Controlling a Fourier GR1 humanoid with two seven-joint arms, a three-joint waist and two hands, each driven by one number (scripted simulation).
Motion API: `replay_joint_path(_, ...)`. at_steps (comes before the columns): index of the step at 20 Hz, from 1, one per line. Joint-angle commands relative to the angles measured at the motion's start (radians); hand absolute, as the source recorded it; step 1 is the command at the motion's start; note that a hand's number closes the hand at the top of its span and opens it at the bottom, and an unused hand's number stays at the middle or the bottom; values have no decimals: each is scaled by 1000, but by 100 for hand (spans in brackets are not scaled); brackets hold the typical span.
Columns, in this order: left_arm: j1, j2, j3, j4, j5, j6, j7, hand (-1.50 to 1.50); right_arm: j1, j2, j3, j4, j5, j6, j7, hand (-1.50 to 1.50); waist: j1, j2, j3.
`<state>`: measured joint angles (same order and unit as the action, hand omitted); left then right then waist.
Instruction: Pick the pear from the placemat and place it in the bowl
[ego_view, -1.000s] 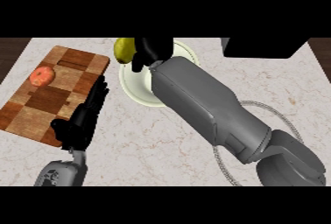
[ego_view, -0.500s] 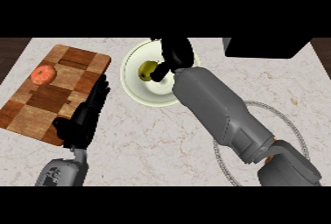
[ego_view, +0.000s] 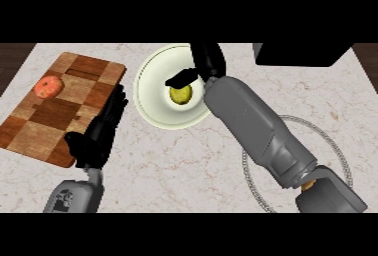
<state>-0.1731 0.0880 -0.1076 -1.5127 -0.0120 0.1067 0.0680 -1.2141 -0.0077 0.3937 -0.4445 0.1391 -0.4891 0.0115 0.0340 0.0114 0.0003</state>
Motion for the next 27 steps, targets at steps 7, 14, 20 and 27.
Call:
replay_joint_path(7, 23, 1, -4, -49, -24, 13, 50, 0, -18, -15, -172, -106, -99, 3, -6, -150, -25, -12, 0)
replay_joint_path(14, 43, 3, 32, -30, 5, -13, -1, 0, 200, -96, -220, -310, -174, 161, -43, -150, -40, -16, 0)
replay_joint_path(20, -14, -12, 36, 11, -21, 2, 12, 0, 348, -167, -232, -515, -202, 296, -15, -150, -41, -14, 0)
replay_joint_path(27, 14, 6, 53, -31, -17, -29, 39, 0, 510, -197, -242, -687, -172, 376, -10, -150, -35, -13, 0)
